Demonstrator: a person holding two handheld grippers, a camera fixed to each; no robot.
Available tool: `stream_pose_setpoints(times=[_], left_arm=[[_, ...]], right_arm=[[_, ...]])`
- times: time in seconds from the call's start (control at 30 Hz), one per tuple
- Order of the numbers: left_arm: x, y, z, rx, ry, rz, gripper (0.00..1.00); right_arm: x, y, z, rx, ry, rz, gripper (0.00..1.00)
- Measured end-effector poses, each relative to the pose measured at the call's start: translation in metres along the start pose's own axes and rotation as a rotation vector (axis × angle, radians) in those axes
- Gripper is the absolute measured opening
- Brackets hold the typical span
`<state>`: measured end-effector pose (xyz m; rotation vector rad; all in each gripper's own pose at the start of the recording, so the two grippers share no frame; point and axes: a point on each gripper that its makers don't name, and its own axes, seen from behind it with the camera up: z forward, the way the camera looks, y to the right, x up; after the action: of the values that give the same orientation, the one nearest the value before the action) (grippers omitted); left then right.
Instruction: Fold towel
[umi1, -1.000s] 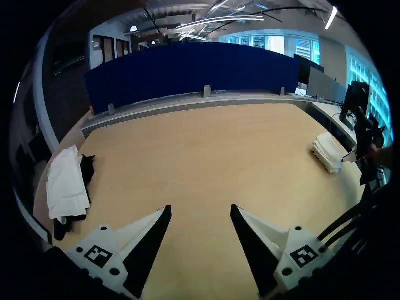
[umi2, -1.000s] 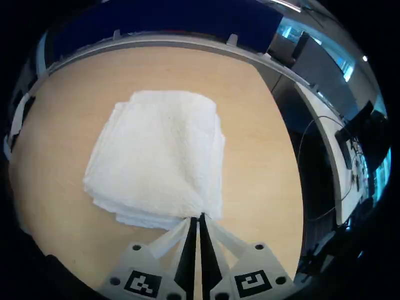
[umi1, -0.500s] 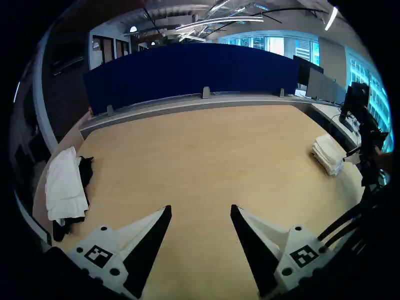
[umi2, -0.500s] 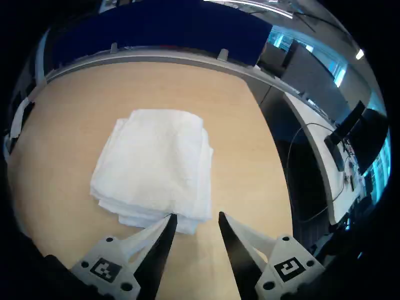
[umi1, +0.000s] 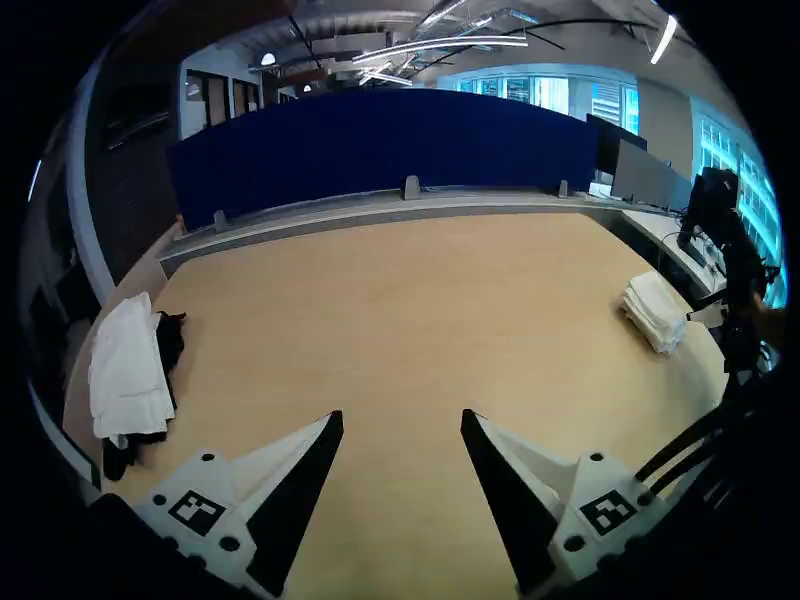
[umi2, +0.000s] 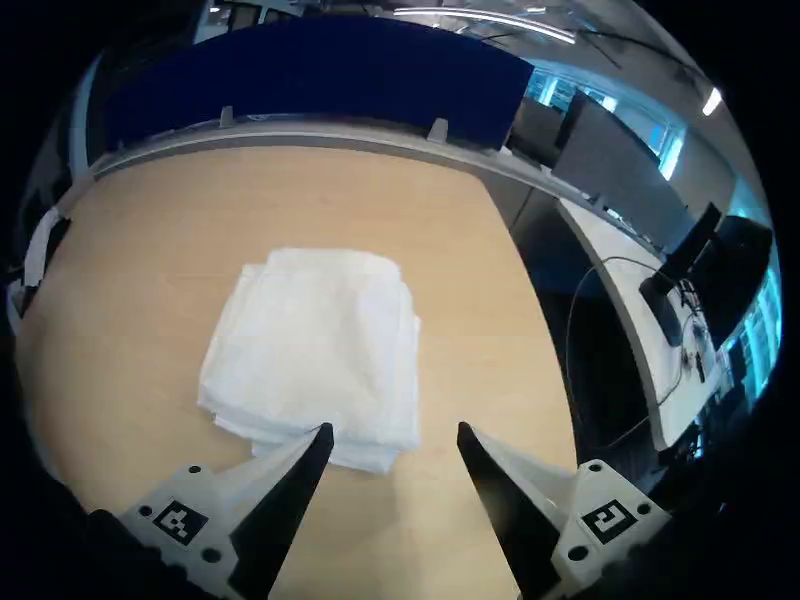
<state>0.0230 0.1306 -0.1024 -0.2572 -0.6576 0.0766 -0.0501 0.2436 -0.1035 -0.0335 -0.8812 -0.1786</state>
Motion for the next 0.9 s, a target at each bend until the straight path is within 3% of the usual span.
stream_pose_setpoints(times=[0.27,0.5,0.9], left_arm=[[0.003,-0.002,0.0,0.001,0.007,-0.01,0.87],[0.002,-0.003,-0.002,0.002,0.009,-0.009,0.87],[0.007,-0.004,-0.005,0.007,0.023,-0.015,0.87]], right_arm=[[0.013,-0.014,-0.001,0.02,0.035,0.014,0.96],[0.07,-0.041,-0.007,0.098,0.229,0.068,0.96],[0.093,-0.051,0.0,0.119,0.258,0.063,0.96]])
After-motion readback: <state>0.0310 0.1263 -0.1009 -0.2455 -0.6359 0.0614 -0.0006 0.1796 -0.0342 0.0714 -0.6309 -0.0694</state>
